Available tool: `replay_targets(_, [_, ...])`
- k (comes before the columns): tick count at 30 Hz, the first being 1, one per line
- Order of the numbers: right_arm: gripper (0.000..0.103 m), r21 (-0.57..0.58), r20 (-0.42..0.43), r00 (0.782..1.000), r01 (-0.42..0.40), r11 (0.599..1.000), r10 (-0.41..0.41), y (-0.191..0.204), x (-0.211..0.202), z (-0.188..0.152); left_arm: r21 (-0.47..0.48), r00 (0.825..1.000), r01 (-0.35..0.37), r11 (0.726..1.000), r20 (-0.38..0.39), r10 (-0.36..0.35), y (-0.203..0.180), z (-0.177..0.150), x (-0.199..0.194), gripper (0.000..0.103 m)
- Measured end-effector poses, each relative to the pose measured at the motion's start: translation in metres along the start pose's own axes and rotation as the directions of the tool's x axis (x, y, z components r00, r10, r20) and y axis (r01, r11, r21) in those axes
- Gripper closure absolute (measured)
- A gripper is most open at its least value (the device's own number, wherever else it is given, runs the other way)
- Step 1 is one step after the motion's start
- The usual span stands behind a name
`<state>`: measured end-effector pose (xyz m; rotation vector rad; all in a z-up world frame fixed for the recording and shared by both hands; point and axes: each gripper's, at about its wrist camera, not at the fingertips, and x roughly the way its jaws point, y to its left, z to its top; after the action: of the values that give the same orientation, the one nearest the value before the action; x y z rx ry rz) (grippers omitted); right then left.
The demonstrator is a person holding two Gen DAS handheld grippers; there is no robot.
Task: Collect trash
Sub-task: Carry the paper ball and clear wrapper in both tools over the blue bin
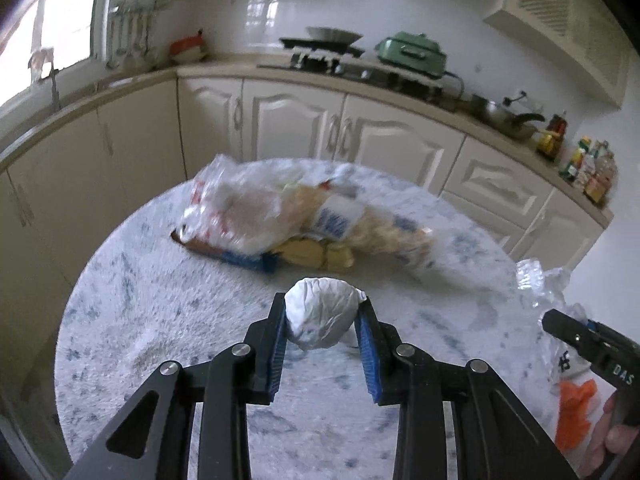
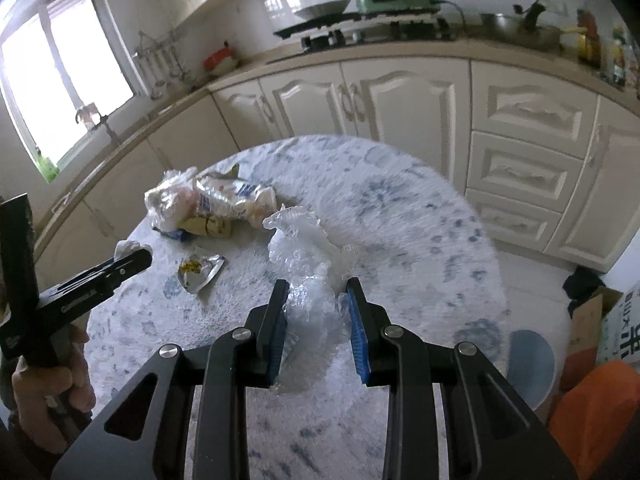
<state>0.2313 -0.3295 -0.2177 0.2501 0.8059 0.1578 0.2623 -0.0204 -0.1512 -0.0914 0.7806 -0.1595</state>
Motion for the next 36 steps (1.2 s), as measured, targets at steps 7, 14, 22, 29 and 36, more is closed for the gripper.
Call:
replay_targets(7, [0.075, 0.026, 0.084, 0.996, 0.018, 1.000, -0.020, -0.019, -0.044, 0.007, 0.082, 0.996, 0.056, 0.995, 0.065, -0.062, -0.041, 0.006, -0.039, 0.074])
replay_targets(14, [0.075, 0.094, 0.179, 0.981, 0.060, 0.994, -0.076, -0.055, -0.095, 0.009, 0.177, 0.982, 0.143, 0.974, 0.100, -0.162, -0.092, 0.017, -0.063, 0.074])
replay_targets(22, [0.075, 0.232, 0.230, 0.949, 0.161, 0.959, -0.215, -0.124, -0.147, -0.008, 0.302, 0.960, 0.238, 0.923, 0.072, -0.271, -0.171, 0.027, -0.051, 0.074])
replay_targets(29, [0.075, 0.378, 0.180, 0.916, 0.272, 0.885, -0.359, -0.207, -0.170, -0.035, 0.405, 0.925, 0.365, 0.838, -0.056, -0.376, -0.261, 0.023, -0.006, 0.074])
replay_targets(36, [0.075, 0.496, 0.103, 0.915, 0.292, 0.818, -0.389, -0.276, -0.154, -0.061, 0.461, 0.886, 0.464, 0.757, -0.230, -0.403, -0.348, 0.013, 0.062, 0.074])
